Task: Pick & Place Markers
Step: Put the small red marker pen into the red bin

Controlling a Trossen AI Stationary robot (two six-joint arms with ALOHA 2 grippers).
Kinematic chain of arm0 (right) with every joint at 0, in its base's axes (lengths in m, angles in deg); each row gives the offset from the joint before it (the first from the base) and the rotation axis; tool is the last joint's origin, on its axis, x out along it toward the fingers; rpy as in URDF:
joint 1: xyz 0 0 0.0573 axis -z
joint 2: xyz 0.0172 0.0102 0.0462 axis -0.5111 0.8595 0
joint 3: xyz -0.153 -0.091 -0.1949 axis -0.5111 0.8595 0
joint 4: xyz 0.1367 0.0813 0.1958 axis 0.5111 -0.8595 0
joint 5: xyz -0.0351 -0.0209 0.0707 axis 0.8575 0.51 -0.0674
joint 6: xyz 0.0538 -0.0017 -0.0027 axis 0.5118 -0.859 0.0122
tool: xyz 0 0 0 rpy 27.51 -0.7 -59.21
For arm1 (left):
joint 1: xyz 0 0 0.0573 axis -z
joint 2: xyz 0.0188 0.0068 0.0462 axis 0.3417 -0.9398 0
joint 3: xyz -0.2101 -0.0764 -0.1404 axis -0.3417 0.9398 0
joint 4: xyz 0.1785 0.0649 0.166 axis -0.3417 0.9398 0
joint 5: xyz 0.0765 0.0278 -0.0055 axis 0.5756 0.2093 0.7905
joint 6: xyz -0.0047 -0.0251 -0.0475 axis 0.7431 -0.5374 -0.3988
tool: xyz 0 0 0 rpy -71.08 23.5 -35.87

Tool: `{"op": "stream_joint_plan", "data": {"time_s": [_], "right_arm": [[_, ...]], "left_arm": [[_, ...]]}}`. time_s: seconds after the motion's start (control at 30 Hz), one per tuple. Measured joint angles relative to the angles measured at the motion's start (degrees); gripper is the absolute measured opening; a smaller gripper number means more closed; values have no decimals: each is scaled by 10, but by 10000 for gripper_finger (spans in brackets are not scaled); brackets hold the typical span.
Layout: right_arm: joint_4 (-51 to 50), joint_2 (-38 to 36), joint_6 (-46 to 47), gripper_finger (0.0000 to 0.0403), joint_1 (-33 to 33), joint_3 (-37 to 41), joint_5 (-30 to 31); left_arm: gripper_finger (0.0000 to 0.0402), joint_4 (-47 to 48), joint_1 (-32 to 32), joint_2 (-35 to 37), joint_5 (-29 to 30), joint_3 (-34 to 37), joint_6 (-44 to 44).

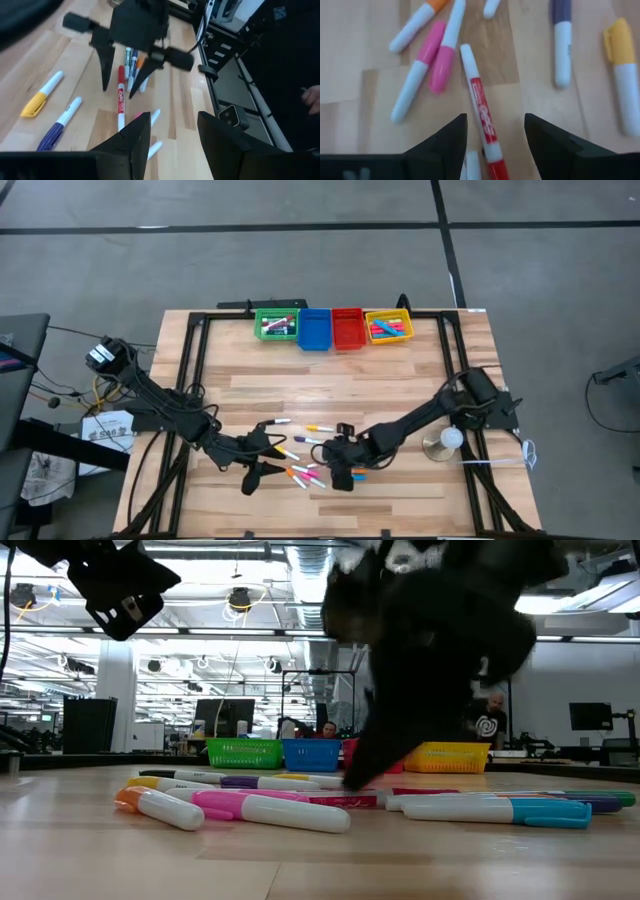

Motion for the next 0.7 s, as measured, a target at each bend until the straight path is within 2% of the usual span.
{"op": "stream_joint_plan", "data": {"time_s": [0.23,0.53,0.7], "right_arm": [[-5,34,1,152,3,-14,-4],[-20,18,1,19,8,-13,-11],[-66,1,2,37,13,-26,-22]], "left_arm": [[163,-5,0,0,0,0,0],[163,-5,0,0,0,0,0],[163,-5,0,0,0,0,0]]}}
